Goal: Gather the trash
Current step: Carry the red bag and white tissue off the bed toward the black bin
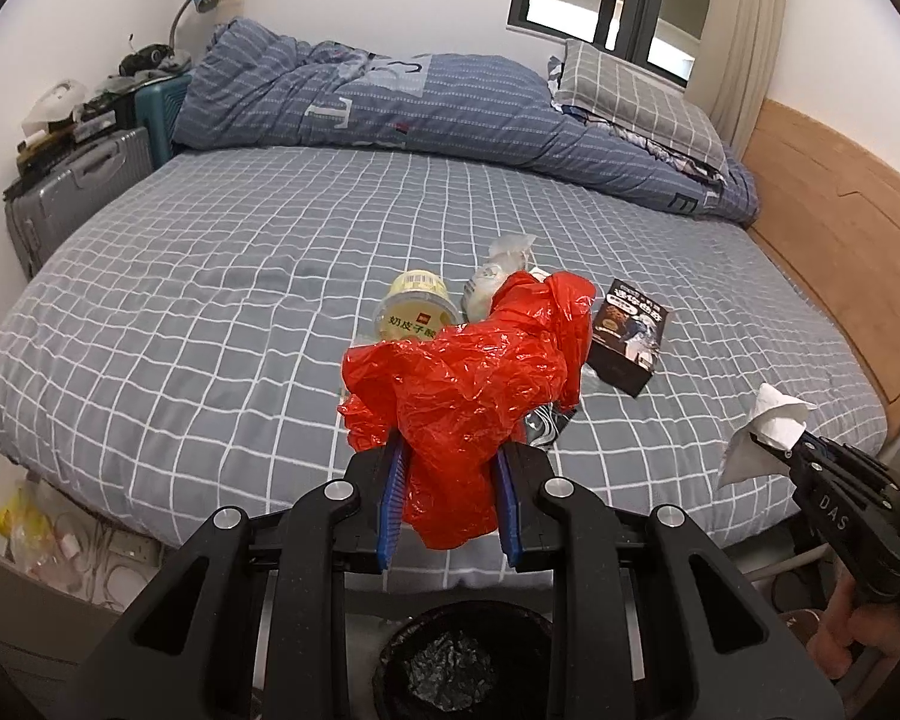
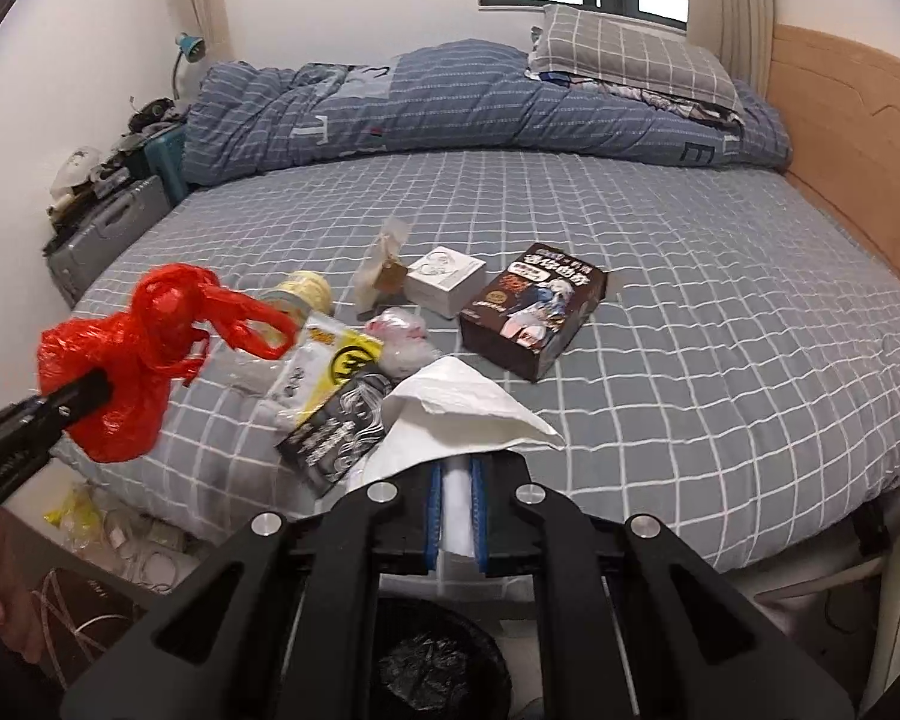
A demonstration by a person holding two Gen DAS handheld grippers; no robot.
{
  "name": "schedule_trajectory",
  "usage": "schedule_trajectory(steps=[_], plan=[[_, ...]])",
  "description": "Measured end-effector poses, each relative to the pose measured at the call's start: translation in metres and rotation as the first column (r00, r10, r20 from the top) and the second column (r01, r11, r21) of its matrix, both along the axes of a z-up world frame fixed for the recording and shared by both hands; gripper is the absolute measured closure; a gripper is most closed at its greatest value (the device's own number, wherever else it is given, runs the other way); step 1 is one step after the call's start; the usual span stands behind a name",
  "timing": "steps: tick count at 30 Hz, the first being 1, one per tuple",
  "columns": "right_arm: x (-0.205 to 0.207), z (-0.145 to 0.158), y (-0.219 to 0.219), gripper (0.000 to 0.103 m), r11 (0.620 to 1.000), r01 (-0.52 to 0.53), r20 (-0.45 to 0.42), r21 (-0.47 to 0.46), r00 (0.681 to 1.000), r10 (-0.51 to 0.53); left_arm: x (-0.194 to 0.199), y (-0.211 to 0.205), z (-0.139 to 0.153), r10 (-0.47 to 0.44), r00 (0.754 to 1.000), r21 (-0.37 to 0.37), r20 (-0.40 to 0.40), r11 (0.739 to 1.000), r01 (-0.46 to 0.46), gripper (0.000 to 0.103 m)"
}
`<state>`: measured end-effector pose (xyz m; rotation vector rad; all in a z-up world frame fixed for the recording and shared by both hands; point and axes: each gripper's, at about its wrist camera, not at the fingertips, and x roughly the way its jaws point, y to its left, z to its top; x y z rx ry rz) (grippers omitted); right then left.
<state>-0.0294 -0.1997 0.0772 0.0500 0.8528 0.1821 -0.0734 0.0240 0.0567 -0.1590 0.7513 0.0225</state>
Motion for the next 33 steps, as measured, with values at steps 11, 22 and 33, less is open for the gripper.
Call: schedule_trajectory(steps=[11,22,33], plan=[[-0.037,0.007,0.004,0.096,1.000,-0.017,-0.031,0.000,0.999,0.017,-0.031,-0.006,-0.004,-0.002,0.999,-0.012,-0.050,1.000,0.002,0.079],[-0.074,-0.004,0.007,0.096,1.000,-0.020,-0.094,0.002,0.995,0.020,-0.064,-0.022,-0.025,-0.026,0.991,0.017,-0.134,0.999,0.029,0.079],[-0.109,-0.035,0.013,0.096,0.999,-0.038,-0.166,-0.037,0.986,0.032,-0.096,-0.030,-0.050,-0.036,0.977,0.007,-0.209,0.999,0.038,0.079]])
